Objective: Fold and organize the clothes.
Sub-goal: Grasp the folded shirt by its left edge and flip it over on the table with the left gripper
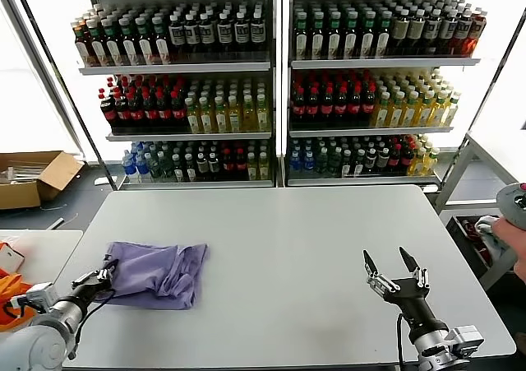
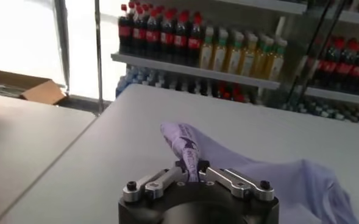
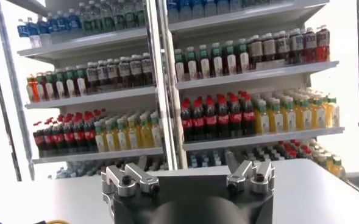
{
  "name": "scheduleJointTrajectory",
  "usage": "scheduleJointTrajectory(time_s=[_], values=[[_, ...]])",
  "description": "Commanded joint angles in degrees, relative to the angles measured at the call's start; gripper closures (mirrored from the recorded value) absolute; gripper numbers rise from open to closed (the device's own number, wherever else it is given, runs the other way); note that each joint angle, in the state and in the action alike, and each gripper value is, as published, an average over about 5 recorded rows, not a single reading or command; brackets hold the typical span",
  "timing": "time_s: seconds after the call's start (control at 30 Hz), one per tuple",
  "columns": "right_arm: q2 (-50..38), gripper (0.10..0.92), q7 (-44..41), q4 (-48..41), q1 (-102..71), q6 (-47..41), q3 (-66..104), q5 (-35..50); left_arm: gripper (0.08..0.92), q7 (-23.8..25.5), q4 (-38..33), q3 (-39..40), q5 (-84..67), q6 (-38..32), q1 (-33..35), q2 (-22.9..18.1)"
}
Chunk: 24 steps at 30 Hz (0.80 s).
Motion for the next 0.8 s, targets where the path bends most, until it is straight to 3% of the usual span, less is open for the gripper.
scheduleJointTrajectory(time_s=[0.03, 0.27, 0.43, 0.5, 0.63, 0.8], values=[[-1.1, 0.203, 0.1, -0.6, 1.4, 0.0, -0.6, 0.5, 0.869, 8.0, 2.2, -20.6, -5.1, 3.3, 4.8, 11.4], [-2.3, 0.203, 0.0, 0.3, 0.3, 0.3, 0.1, 1.0, 0.869, 11.4, 3.2, -21.9, -5.2, 5.1, 5.4, 20.0], [-3.3, 0.203, -0.2, 0.7, -1.2, 0.8, 0.9, 1.1, 0.869, 11.0, -0.4, -20.1, -5.1, 5.1, 5.1, 20.0], [-3.3, 0.203, -0.1, 0.9, -1.4, 0.7, 1.0, 1.1, 0.869, 10.1, -3.2, -18.8, -5.0, 5.1, 5.6, 17.6], [-2.7, 0.203, 0.1, 0.9, -1.0, 0.4, 1.0, 0.8, 0.869, 6.6, -12.7, -12.7, -5.0, 5.1, 9.0, 8.8], [-1.9, 0.203, 0.4, 1.4, -0.6, -0.1, 0.4, -0.5, 0.869, -5.4, -22.4, 3.7, -7.4, 5.1, 8.3, -3.2]])
